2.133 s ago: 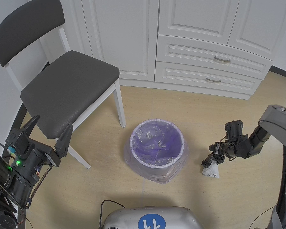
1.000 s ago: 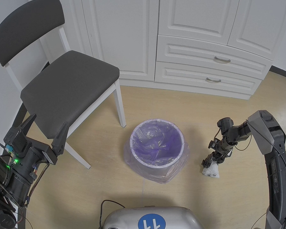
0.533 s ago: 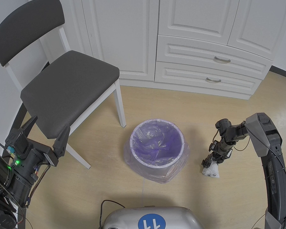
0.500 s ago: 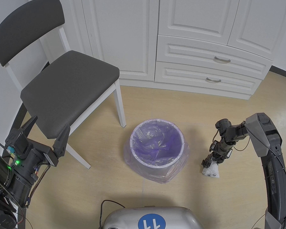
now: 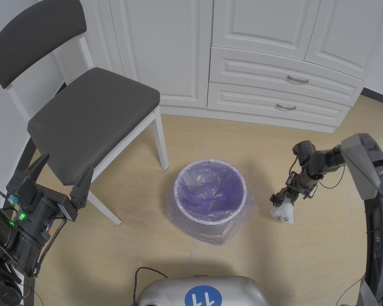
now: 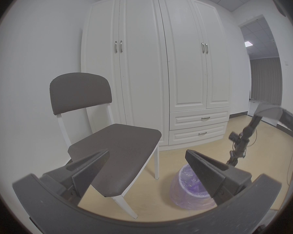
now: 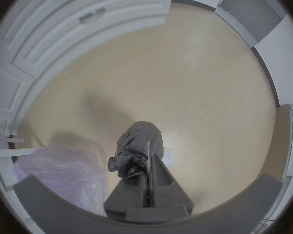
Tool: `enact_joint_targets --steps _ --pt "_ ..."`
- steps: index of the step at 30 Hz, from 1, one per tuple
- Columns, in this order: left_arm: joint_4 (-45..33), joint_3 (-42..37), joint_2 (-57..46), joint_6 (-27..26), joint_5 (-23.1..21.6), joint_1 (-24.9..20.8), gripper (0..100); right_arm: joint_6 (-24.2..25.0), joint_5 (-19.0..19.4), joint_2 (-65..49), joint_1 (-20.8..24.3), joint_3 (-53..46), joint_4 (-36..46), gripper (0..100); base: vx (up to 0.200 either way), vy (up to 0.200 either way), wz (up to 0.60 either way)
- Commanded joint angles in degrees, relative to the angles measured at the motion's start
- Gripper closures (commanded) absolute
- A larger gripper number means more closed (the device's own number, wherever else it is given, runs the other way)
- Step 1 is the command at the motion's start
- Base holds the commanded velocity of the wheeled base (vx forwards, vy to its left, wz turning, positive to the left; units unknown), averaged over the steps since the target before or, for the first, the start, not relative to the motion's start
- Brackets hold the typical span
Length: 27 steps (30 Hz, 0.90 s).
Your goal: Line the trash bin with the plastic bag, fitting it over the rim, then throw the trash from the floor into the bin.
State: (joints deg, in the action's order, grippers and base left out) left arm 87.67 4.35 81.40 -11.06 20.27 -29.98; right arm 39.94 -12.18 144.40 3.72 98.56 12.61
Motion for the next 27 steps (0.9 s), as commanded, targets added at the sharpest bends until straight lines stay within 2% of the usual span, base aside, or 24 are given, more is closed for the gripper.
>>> enact_joint_targets --steps 1,5,7,12,14,19,24,27 --pt "0.0 0.0 -1.2 -1.0 0.1 0.0 0 -2.1 -0.7 -32.4 5.2 -16.9 -0.9 100 0.0 0.0 0.0" --pt "0.1 0.5 -1.6 -1.3 0.2 0.0 0 -6.7 -0.7 -43.2 8.2 -25.7 -5.0 100 0.0 0.0 0.0" --pt "0.0 0.5 -3.0 -3.4 0.2 -0.1 0 -9.0 -0.7 -47.5 11.2 -30.5 -9.5 100 0.0 0.0 0.0" --pt "0.0 0.0 -5.5 -7.7 -0.1 -0.4 0 -15.2 -1.3 -53.5 20.5 -42.9 -26.6 100 0.0 0.0 0.0" --pt "0.0 0.0 -5.7 -8.7 0.1 -0.4 0 -16.5 -2.1 -54.0 23.0 -46.1 -35.5 100 0.0 0.0 0.0" --pt "0.0 0.3 -6.6 -9.9 0.3 -0.4 0 -19.0 -8.3 -53.6 28.2 -51.7 -56.6 100 0.0 0.0 0.0" --pt "0.0 0.4 -6.9 -10.0 0.2 -0.5 0 -24.3 -7.9 -51.8 31.0 -56.9 -66.7 100 0.0 0.0 0.0" --pt "0.1 0.6 -7.0 -10.2 0.3 -0.5 0 -25.2 -7.9 -48.3 32.7 -58.0 -69.7 100 0.0 0.0 0.0"
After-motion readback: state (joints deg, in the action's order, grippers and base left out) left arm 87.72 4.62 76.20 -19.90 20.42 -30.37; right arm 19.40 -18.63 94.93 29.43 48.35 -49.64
